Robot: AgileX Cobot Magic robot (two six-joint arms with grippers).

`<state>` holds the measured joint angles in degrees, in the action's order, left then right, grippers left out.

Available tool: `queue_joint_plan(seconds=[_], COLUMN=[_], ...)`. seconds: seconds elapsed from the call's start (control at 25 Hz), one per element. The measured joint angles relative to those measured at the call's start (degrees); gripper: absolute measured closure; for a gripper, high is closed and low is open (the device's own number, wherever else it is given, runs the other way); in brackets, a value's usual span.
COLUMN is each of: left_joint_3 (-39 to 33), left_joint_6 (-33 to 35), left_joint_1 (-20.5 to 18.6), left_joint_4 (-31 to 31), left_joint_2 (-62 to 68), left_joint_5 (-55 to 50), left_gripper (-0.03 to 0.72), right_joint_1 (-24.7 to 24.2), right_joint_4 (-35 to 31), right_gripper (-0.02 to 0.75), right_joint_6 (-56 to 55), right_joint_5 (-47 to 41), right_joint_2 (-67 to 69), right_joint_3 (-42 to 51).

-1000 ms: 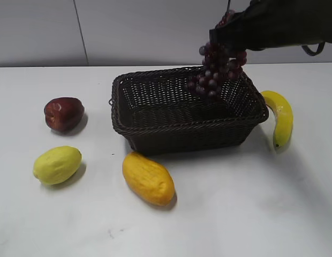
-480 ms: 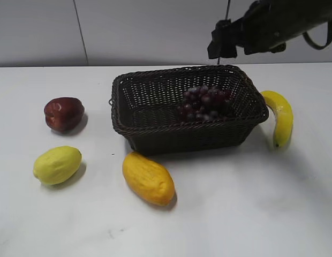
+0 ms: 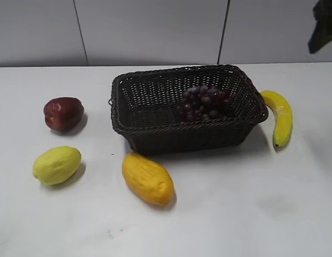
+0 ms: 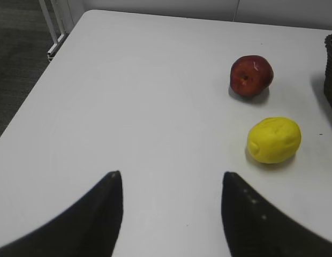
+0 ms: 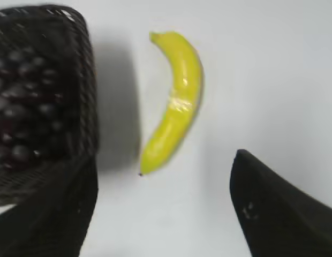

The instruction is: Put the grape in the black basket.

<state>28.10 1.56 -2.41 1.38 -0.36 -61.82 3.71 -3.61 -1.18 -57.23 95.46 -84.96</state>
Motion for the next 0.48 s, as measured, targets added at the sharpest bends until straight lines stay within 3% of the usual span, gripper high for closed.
queue_joint_plan(seconds=[0.2, 0.48], left_joint_3=[0.0, 0.0], left_joint_6=[0.0, 0.0], left_joint_1=[0.0, 0.0], left_joint_4=[0.0, 0.0], left_joint_2=[0.0, 0.0], left_joint_5=[0.0, 0.0], left_gripper=[0.136, 0.136], right_joint_1=[-0.7, -0.7], right_joint_4=[5.5, 1.1], right_gripper=[0.16, 0.162], right_joint_6=[1.2, 2.8], right_joint_5=[-10.7, -11.7], right_joint_2=[-0.1, -7.7], right_joint_3=[0.0, 8.6])
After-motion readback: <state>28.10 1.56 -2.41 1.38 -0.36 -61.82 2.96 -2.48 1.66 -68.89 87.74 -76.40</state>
